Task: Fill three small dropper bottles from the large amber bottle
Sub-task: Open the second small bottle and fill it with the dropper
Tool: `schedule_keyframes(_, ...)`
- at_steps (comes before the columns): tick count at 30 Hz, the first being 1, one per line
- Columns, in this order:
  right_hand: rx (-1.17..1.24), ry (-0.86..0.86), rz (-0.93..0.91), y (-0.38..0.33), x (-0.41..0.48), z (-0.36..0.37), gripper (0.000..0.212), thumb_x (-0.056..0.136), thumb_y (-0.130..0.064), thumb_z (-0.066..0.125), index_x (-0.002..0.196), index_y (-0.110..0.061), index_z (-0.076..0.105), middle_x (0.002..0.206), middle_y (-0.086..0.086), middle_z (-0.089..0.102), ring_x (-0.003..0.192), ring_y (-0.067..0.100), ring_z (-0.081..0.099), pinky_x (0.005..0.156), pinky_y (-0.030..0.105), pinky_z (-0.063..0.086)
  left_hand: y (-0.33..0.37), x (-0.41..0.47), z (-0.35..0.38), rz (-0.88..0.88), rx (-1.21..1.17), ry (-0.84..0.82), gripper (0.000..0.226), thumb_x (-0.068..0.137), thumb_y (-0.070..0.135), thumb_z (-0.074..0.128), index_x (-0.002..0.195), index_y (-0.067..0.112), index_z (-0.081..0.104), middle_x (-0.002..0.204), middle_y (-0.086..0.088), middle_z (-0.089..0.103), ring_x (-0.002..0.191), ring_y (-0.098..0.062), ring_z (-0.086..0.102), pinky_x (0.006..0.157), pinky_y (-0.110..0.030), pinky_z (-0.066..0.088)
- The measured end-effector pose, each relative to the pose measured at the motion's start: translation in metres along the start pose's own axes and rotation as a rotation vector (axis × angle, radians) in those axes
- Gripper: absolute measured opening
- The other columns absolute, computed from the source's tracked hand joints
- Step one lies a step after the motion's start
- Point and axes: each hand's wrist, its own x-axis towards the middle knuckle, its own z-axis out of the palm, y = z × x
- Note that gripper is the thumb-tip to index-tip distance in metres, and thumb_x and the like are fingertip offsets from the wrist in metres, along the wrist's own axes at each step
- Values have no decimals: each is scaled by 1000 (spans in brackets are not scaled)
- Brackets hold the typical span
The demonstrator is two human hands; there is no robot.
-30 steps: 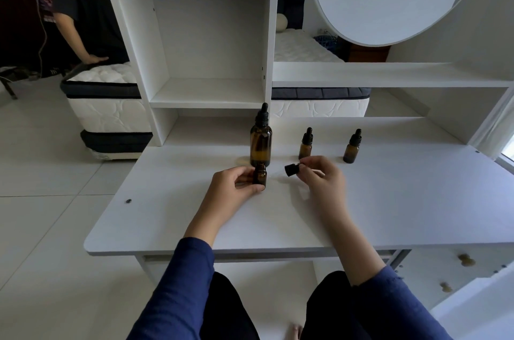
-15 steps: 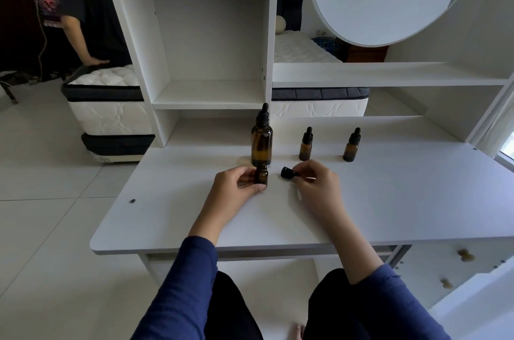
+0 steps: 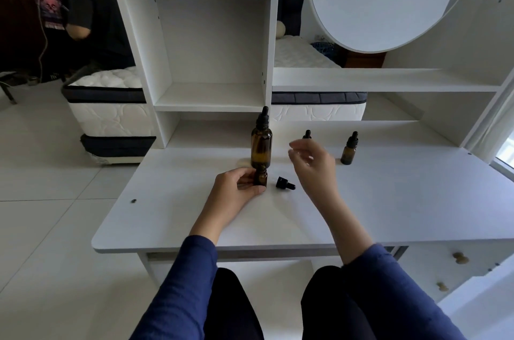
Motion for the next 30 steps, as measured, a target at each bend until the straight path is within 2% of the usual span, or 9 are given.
schedule_keyframes(1,19,9,-7,-7,6,4,13,86,-6,58,95,-7,66,94,4,67,88,14,61,73,3,43,1,-1,0,0,9,3,31,75,9,76,103,16,68,95,7,71,85,6,66,79,-5,47)
schedule_keyframes(3,51,8,-22,-19,19,12,13,86,-5,57,95,-7,67,95,4,68,87,12,61,69,-2,41,3,-2,0,-9,17,10,29,76,10,75,102,19,68,93,11,70,83,9,64,76,-1,45)
schedule_keyframes(5,54,1,-41,-29,31,20,15,87,-9,58,99,-6,66,98,4,68,88,9,61,71,1,43,3,-1,0,-20,19,14,28,76,10,74,101,21,67,93,11,70,85,7,65,79,-5,46)
schedule_keyframes(8,48,-15,-40,-39,46,27,23,88,-19,60,107,-7,65,104,4,68,93,9,61,79,13,45,3,-2,1,-35,2,15,29,76,10,75,103,17,67,95,6,72,89,0,66,83,-11,47)
schedule_keyframes(12,8,-56,-24,-44,59,33,22,88,-25,61,103,-10,65,96,1,67,86,9,59,69,7,42,1,-1,0,-32,14,22,32,75,12,76,105,17,67,95,7,71,87,4,66,80,-6,48)
schedule_keyframes(15,-28,-62,-27,-45,66,35,18,88,-24,60,99,-10,64,90,2,67,81,11,59,61,5,40,0,1,0,-37,11,23,33,75,12,77,106,16,66,95,6,71,88,1,66,82,-9,48)
schedule_keyframes(18,-25,-70,-32,-47,70,38,13,87,-19,61,94,-9,64,85,3,65,75,11,57,54,1,41,0,2,0,-26,5,23,33,74,10,77,104,14,66,94,5,71,87,1,66,79,-6,48)
schedule_keyframes(25,2,-96,-53,-48,70,44,3,88,-14,59,86,-12,60,85,4,62,76,13,56,59,12,43,0,2,0,-28,-13,28,32,73,10,78,103,16,66,93,5,70,88,-4,67,83,-11,50)
schedule_keyframes(30,4,-89,-58,-48,69,44,2,87,-13,60,86,-11,60,81,3,61,70,11,53,51,0,39,0,2,0,-23,8,20,32,74,11,77,103,15,66,91,7,70,84,3,65,77,-5,48)
